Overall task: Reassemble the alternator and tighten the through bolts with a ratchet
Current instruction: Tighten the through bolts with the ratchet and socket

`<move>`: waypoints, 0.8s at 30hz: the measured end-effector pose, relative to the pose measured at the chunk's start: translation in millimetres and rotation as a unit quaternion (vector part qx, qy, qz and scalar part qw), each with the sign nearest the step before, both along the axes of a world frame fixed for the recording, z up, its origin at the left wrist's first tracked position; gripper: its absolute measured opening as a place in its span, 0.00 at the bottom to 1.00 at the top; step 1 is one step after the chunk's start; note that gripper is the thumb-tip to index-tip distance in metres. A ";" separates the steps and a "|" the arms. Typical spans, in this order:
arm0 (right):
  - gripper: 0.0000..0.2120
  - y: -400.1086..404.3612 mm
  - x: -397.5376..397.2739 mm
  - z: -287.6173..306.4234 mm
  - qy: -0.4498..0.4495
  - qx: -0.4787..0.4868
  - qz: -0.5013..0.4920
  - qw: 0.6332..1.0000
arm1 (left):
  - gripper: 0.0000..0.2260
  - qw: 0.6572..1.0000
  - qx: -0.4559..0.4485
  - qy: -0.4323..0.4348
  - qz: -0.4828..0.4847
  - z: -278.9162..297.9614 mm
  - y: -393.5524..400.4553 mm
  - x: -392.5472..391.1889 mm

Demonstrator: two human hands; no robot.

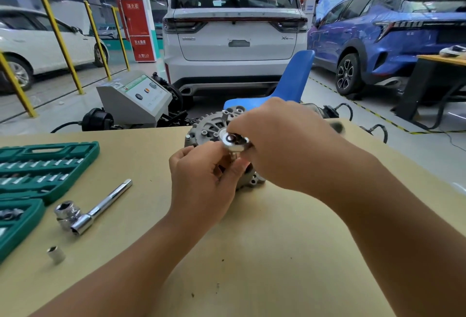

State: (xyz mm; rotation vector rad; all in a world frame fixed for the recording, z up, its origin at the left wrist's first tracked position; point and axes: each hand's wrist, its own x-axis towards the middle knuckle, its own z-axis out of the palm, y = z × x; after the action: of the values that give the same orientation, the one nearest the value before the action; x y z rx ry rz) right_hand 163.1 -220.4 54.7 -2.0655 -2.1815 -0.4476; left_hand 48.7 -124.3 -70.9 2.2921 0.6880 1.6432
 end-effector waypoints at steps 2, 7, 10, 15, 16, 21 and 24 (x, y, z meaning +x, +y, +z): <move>0.15 -0.5 2.2 -3.0 0.078 -0.056 -0.011 0.995 | 0.14 0.998 0.044 0.000 0.037 -0.4 -1.8 1.6; 0.12 -0.6 12.4 -2.4 0.136 -0.089 0.018 0.987 | 0.15 0.995 0.083 0.034 0.038 -1.5 12.9 -14.5; 0.11 -2.1 18.7 -0.5 0.115 -0.096 0.005 0.989 | 0.27 0.996 -0.011 0.074 0.049 0.2 35.4 -35.6; 0.18 -0.5 22.1 2.0 0.110 -0.111 -0.056 0.986 | 0.37 0.970 -0.210 0.096 -0.078 -10.2 53.5 -46.3; 0.21 0.1 20.5 2.7 0.121 -0.123 -0.064 0.983 | 0.38 0.968 -0.216 0.090 -0.094 -12.4 55.1 -45.6; 0.05 -0.8 14.4 1.1 0.064 -0.082 0.013 0.994 | 0.41 0.971 -0.205 0.060 -0.103 -13.5 60.8 -45.1; 0.06 0.5 16.1 1.9 0.052 -0.061 0.010 0.997 | 0.40 0.972 -0.214 0.042 -0.093 -15.8 57.1 -43.7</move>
State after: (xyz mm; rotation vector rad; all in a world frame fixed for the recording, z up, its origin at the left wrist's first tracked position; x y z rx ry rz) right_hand 179.3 -220.0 56.6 -2.0746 -2.2170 -0.2033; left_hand 5.0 -67.2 -86.7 2.0487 0.7357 1.1846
